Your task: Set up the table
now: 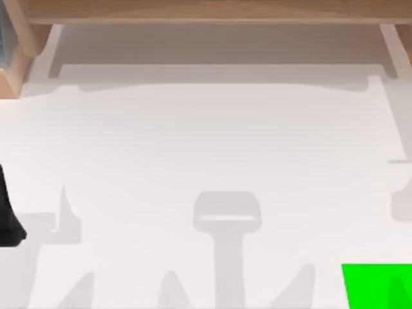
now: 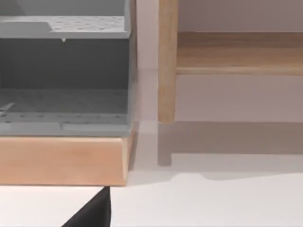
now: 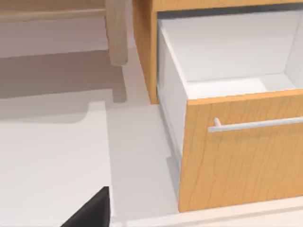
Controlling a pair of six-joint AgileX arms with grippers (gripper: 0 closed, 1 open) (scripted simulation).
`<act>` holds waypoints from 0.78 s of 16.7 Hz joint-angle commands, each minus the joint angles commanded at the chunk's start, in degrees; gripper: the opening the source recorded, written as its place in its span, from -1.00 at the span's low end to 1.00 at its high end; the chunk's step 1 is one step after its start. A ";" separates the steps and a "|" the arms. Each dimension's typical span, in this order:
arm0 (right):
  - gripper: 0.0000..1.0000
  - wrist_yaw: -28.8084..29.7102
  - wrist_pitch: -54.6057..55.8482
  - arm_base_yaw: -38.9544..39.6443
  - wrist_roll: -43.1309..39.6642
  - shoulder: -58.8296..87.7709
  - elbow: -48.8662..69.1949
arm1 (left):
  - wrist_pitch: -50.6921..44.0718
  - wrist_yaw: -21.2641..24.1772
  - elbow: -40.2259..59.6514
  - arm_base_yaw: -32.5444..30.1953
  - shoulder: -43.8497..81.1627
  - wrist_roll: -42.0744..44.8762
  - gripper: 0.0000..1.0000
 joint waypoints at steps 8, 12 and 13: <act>1.00 0.52 -27.76 -7.94 -2.24 52.68 48.76 | 0.00 0.00 0.00 0.00 0.00 0.00 1.00; 1.00 0.09 -40.06 -11.10 -4.79 80.99 74.58 | 0.00 0.00 0.00 0.00 0.00 0.00 1.00; 1.00 -0.08 -42.77 -11.69 -5.49 87.37 80.59 | 0.00 0.00 0.00 0.00 0.00 0.00 1.00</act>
